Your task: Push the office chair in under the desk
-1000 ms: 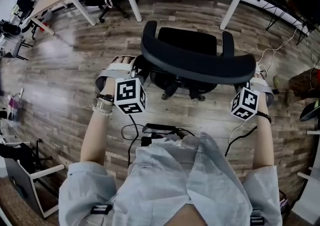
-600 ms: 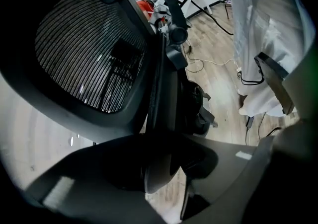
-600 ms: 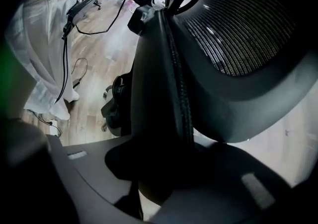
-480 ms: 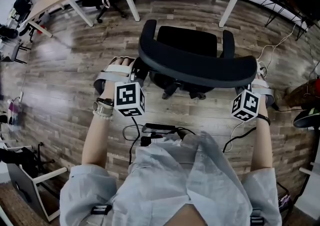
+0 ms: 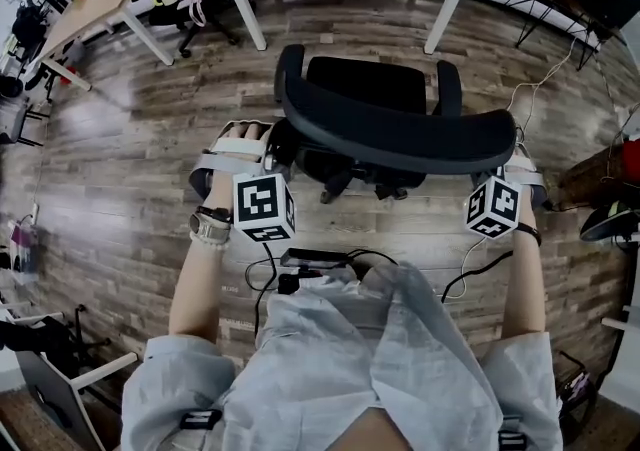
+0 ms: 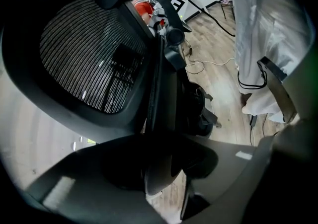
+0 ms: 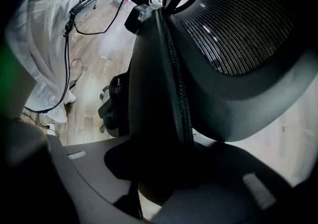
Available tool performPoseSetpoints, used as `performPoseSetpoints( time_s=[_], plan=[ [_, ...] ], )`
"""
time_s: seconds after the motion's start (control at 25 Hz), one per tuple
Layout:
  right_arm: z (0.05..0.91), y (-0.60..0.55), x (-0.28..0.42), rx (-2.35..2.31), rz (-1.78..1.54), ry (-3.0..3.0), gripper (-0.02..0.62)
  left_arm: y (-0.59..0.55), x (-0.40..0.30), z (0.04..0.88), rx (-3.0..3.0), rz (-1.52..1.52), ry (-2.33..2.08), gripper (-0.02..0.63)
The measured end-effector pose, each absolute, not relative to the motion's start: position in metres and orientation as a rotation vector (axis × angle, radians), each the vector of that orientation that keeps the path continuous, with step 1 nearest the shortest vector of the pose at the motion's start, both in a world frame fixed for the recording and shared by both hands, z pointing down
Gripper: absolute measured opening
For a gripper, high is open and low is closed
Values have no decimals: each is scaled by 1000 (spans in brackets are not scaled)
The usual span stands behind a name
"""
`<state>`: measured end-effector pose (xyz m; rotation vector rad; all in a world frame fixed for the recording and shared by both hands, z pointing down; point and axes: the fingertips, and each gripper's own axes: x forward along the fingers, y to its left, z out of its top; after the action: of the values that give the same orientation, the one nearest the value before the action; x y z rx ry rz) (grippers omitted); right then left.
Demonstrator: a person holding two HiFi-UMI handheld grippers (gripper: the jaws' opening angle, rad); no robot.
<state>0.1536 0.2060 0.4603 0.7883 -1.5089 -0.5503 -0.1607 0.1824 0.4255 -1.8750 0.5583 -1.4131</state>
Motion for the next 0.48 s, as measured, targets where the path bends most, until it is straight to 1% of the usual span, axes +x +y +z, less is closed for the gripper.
performPoseSetpoints(
  time_s=[0.48],
  plan=[
    [455,202,159,822,-549,-1507,144,179,-155,421,-1865,-1368,563,172]
  ],
)
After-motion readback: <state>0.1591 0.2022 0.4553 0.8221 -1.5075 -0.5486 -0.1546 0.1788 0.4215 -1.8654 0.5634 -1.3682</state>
